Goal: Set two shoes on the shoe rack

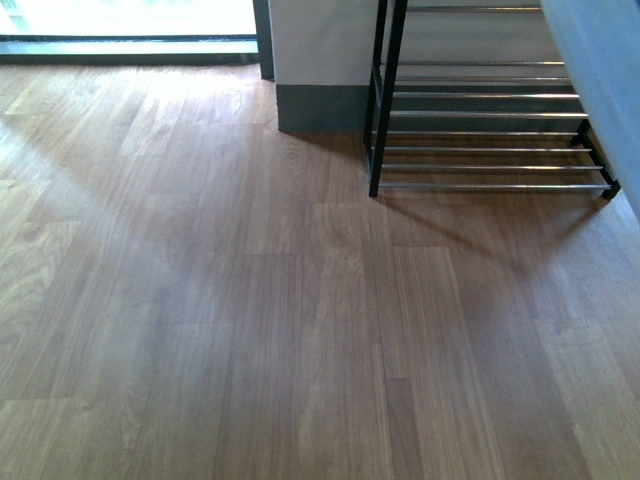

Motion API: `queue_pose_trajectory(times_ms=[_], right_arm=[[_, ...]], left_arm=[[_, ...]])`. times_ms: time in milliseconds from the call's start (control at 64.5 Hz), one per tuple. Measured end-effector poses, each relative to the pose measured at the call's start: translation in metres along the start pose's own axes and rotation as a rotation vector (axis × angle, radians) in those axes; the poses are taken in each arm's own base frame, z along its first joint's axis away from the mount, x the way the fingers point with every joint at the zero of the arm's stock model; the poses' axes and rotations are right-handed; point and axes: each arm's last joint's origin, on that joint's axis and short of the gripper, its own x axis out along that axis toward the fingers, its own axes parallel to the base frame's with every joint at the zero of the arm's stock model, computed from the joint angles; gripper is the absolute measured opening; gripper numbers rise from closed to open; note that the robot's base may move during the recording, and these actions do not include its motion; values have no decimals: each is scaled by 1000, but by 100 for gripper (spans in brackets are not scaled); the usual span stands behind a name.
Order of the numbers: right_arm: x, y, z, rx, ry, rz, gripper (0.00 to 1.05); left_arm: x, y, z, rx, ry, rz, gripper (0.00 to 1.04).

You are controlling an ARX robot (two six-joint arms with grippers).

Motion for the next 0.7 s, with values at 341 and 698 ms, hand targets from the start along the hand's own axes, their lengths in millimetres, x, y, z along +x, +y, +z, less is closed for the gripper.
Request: queue_pose_trajectory(times_ms=[341, 698], right_arm=[[0, -1, 0, 0, -1, -7, 2], [0, -1, 0, 1, 0, -6, 2]], left_arm=[[0, -1, 0, 3, 0, -6, 2], [0, -1, 0, 5, 1, -5, 2]])
